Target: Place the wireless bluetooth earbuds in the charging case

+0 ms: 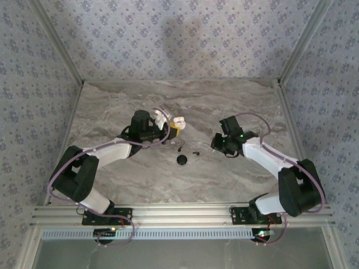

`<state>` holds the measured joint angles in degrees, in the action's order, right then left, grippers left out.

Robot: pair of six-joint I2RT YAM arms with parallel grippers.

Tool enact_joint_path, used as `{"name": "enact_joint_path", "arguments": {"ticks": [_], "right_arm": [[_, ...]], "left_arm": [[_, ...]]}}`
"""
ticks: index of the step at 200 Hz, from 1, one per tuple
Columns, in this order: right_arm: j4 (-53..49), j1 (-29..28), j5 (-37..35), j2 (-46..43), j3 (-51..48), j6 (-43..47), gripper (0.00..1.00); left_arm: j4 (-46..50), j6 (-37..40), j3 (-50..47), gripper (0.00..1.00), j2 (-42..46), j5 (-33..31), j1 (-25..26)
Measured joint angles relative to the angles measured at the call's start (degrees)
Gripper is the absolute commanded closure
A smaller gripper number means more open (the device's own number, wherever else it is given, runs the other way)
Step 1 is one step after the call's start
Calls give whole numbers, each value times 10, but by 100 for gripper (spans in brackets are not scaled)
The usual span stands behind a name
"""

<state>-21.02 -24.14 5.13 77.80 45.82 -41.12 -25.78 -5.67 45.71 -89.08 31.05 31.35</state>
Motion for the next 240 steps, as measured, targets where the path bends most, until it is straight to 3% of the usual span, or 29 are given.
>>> {"name": "enact_joint_path", "arguments": {"ticks": [81, 173, 240], "right_arm": [[93, 7, 6, -107, -49, 22, 79], [175, 16, 64, -134, -46, 61, 79], [205, 24, 119, -146, 19, 113, 78]], "left_arm": [[-51, -31, 33, 83, -56, 7, 33], [-114, -65, 48, 83, -79, 26, 44], [-132, -66, 58, 83, -79, 52, 44]]}}
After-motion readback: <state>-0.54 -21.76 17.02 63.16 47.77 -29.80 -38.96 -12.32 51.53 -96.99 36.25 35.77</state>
